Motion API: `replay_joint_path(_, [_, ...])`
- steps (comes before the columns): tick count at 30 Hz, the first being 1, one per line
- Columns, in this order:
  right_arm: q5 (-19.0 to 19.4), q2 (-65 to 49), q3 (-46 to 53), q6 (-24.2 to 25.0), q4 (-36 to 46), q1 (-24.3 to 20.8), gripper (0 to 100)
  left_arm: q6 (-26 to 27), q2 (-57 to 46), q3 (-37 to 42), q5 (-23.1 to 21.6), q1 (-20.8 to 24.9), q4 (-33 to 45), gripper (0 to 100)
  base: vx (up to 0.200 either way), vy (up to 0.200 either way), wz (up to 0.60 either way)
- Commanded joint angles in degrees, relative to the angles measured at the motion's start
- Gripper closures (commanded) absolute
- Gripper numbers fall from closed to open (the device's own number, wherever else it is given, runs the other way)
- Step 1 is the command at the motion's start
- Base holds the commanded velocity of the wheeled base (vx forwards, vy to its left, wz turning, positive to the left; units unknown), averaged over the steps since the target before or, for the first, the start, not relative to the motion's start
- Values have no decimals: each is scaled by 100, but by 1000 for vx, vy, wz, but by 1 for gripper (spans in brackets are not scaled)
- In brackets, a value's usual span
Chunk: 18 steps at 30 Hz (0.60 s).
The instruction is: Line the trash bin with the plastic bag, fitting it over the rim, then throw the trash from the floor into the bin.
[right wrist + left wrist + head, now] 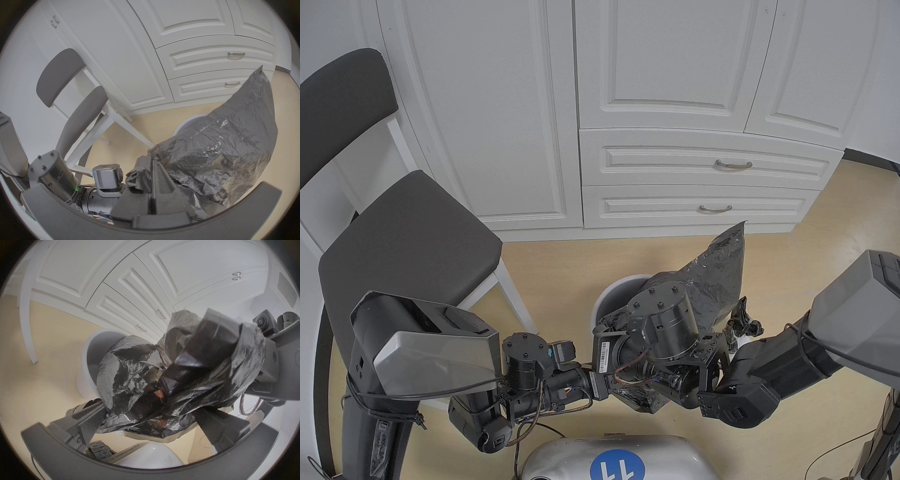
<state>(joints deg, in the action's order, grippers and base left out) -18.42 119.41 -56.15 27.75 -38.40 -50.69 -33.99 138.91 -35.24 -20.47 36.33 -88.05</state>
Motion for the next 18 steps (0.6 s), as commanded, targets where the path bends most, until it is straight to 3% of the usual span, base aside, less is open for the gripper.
replay_joint_path(1, [-4, 92, -10, 12, -10, -55, 100, -3, 22, -53, -1, 23, -1, 0, 0, 0, 0])
replay_joint_path(4, [-4, 74, -1, 64, -10, -82, 100, 15, 119, -150, 17, 85, -1, 0, 0, 0, 0])
replay_joint_path(5, [-4, 74, -1, 64, -10, -82, 100, 59, 145, -185, 17, 94, -1, 100, 0, 0, 0])
replay_joint_path(18, [-21, -49, 60, 12, -27, 15, 100, 156, 206, -220, 52, 85, 7, 100, 0, 0, 0])
